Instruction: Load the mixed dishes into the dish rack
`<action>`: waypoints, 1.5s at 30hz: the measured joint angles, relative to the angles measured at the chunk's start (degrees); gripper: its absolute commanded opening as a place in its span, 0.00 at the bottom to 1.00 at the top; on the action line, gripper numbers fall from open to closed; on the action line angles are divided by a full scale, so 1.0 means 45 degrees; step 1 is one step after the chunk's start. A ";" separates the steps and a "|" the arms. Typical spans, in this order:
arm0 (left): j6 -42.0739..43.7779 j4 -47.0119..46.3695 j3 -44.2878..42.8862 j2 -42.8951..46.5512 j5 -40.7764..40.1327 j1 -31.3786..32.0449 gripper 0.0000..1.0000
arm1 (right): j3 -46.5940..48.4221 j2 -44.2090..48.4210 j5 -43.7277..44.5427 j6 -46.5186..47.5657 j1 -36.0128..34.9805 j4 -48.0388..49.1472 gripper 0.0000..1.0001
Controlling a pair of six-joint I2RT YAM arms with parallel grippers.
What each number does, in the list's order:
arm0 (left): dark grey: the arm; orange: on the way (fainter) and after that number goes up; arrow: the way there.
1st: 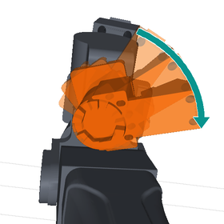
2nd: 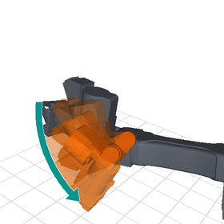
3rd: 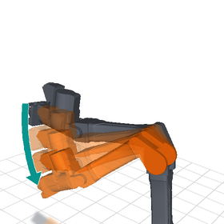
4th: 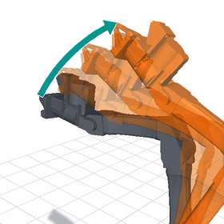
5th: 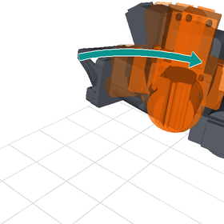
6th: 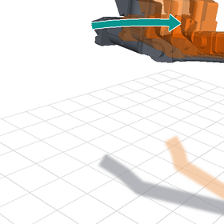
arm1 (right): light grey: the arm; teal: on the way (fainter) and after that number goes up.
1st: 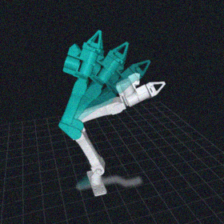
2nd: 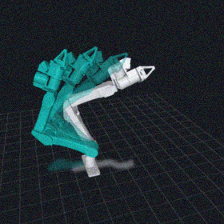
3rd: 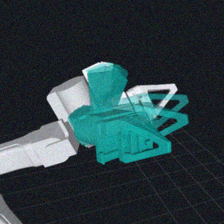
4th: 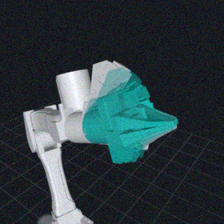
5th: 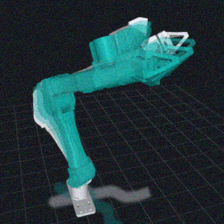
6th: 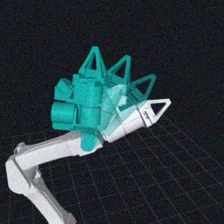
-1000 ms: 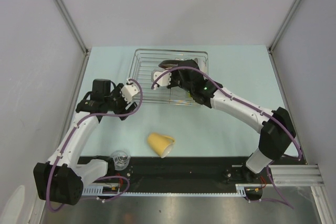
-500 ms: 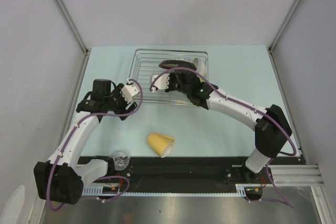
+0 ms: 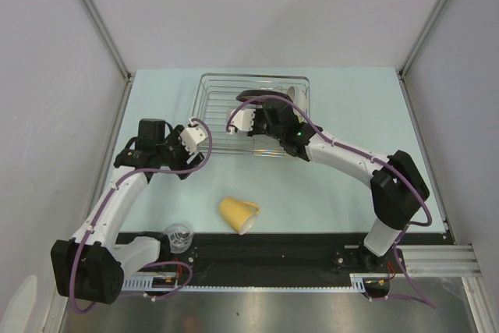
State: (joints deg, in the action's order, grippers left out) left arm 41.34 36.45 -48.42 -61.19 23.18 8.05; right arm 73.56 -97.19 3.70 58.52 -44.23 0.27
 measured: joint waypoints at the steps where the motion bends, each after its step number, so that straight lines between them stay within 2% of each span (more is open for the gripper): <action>1: 0.0000 -0.0005 0.0000 0.0000 0.0000 0.0000 0.78 | -0.0039 0.0000 -0.0068 -0.0044 0.0053 0.0034 0.00; 5: 0.0000 -0.0005 -0.0005 0.0000 0.0000 0.0000 0.78 | -0.0131 -0.0078 -0.0277 -0.0262 0.0233 0.0185 0.00; 8: 0.0005 -0.0010 0.0000 0.0000 0.0000 -0.0015 0.79 | -0.0131 -0.0121 -0.0325 -0.0389 0.0287 0.0238 0.14; 9: 0.0000 -0.0015 -0.0005 0.0000 0.0000 -0.0024 0.78 | -0.0131 -0.0121 -0.0330 -0.0437 0.0301 0.0238 0.25; 11: 0.0000 -0.0019 0.0000 0.0000 0.0000 -0.0024 0.78 | -0.0131 -0.0121 -0.0340 -0.0869 0.0330 0.0228 0.35; 12: 0.0000 -0.0024 -0.0005 0.0000 0.0005 -0.0024 0.78 | -0.0131 -0.0121 -0.0282 -0.1219 0.0345 0.0141 0.49; 15: 0.0000 -0.0024 -0.0005 0.0000 0.0010 -0.0024 0.79 | -0.0155 -0.0131 0.0248 -0.2239 0.0699 -0.0219 0.61; 17: 0.0000 -0.0024 -0.0005 0.0000 0.0024 -0.0024 0.78 | -0.0364 -0.0068 0.0544 -0.2793 0.1030 -0.0209 0.64; 18: 0.0000 -0.0024 -0.0005 0.0000 0.0034 -0.0024 0.78 | -0.0466 -0.0053 0.0646 -0.3031 0.1127 -0.0238 0.69; 29: -0.0083 0.0024 -0.0160 -0.0010 0.0175 -0.0024 0.78 | -0.0622 0.0223 0.2069 -0.4745 0.1418 -0.0432 0.72; 33: -0.0087 0.0049 -0.0170 0.0019 0.0175 -0.0034 0.78 | -0.0539 0.0631 0.2302 -0.4964 0.1447 -0.0568 0.78; 38: -0.0083 0.0126 -0.0175 0.0131 0.0170 -0.0034 0.79 | -0.0743 0.2093 0.2297 -0.5586 0.1273 -0.1511 0.82; 45: -0.0083 0.0238 -0.0316 0.0257 0.0165 -0.0039 0.78 | -0.1685 0.5406 0.2395 -0.6810 0.0379 -0.2079 0.85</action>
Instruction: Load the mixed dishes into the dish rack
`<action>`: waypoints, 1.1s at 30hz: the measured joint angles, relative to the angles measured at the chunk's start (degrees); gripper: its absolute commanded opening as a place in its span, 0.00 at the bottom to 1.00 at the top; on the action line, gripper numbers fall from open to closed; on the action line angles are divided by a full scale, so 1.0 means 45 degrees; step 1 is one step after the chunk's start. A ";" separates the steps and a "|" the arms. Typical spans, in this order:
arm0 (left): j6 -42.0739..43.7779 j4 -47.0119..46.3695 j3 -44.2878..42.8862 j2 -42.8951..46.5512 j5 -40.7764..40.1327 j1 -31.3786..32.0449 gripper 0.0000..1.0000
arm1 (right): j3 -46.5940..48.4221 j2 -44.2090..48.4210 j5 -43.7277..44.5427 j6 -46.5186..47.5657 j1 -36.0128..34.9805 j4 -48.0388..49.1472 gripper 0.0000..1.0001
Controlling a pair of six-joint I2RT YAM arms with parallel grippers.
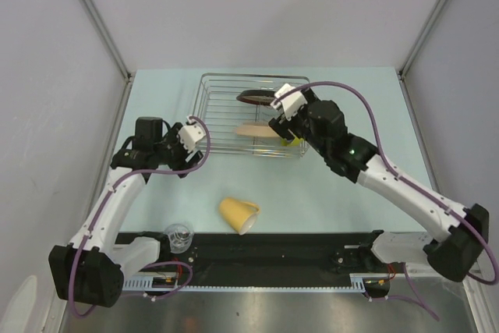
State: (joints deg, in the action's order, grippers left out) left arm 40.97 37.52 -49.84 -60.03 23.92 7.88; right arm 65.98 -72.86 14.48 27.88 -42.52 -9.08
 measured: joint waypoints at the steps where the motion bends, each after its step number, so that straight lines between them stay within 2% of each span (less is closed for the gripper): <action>1: 0.0000 0.0039 -0.0049 0.0010 0.0000 0.0000 0.78 | -0.0058 0.0389 0.0053 -0.0228 -0.0209 -0.0097 0.85; 5: 0.0034 0.0165 -0.0199 0.0126 -0.0049 -0.0005 0.78 | -0.0539 0.1768 0.0097 -0.1418 -0.1399 -0.0903 0.84; 9: 0.0209 0.0452 -0.0291 0.0277 -0.0141 -0.0034 0.78 | -0.1049 0.2671 -0.0646 -0.3405 -0.2317 -0.1938 0.83; 13: 0.0355 0.0772 -0.0291 0.0437 -0.0287 -0.0102 0.79 | -0.1967 0.3502 -0.2089 -0.5979 -0.2482 -0.2773 0.80; 18: 0.0364 0.0855 -0.0291 0.0544 -0.0335 -0.0151 0.78 | -0.4163 0.4430 -0.4648 -0.9243 -0.2642 -0.2730 0.74; 21: 0.0355 0.0874 -0.0291 0.0544 -0.0335 -0.0151 0.78 | -0.5129 0.4367 -0.5688 -1.0394 -0.3133 -0.2885 0.74; 25: 0.0330 0.0913 -0.0296 0.0544 -0.0330 -0.0155 0.78 | -0.5328 0.3920 -0.6693 -1.0972 -0.3959 -0.2671 0.74; 33: -0.0364 0.0699 -0.0053 0.0559 -0.0058 -0.0170 0.78 | -0.5299 0.1598 -0.8733 -1.1730 -0.4867 -0.1117 0.74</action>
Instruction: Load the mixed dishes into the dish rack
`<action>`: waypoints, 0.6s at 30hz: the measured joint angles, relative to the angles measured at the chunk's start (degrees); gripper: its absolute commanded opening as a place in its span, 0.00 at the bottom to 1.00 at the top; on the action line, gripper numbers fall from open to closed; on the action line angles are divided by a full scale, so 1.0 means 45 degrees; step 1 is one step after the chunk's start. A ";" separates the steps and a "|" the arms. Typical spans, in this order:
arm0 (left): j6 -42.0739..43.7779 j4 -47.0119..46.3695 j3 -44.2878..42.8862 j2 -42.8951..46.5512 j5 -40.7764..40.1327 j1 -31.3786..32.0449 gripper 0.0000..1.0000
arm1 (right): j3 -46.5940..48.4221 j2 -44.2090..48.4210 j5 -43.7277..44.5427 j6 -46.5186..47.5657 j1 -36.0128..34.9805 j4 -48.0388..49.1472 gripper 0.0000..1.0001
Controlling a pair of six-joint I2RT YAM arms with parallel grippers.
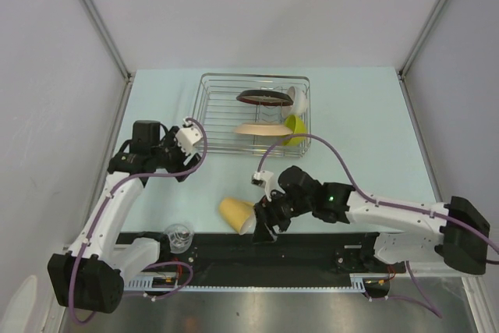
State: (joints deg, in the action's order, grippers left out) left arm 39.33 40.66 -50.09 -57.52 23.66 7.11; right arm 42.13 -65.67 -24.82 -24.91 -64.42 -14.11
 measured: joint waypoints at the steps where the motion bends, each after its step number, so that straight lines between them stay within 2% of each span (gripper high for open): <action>1: -0.0087 -0.0044 0.0146 0.0000 0.0039 0.0000 0.78 | 0.0005 -0.0355 -0.0257 -0.0083 -0.0015 0.0160 0.73; 12: -0.0423 -0.0058 0.0709 0.0699 0.0131 -0.0015 0.79 | 0.0831 -0.4065 -0.1311 -0.0364 -0.0029 0.2132 0.74; 18: -0.0398 -0.0049 0.0709 0.0928 0.0117 -0.0083 0.79 | 0.1166 -0.4988 -0.0996 -0.0471 0.0175 0.3317 0.72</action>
State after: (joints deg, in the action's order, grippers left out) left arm 37.54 40.45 -46.89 -53.34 24.18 6.74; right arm 47.37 -88.12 -29.30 -27.03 -63.64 0.82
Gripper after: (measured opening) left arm 0.785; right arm 0.732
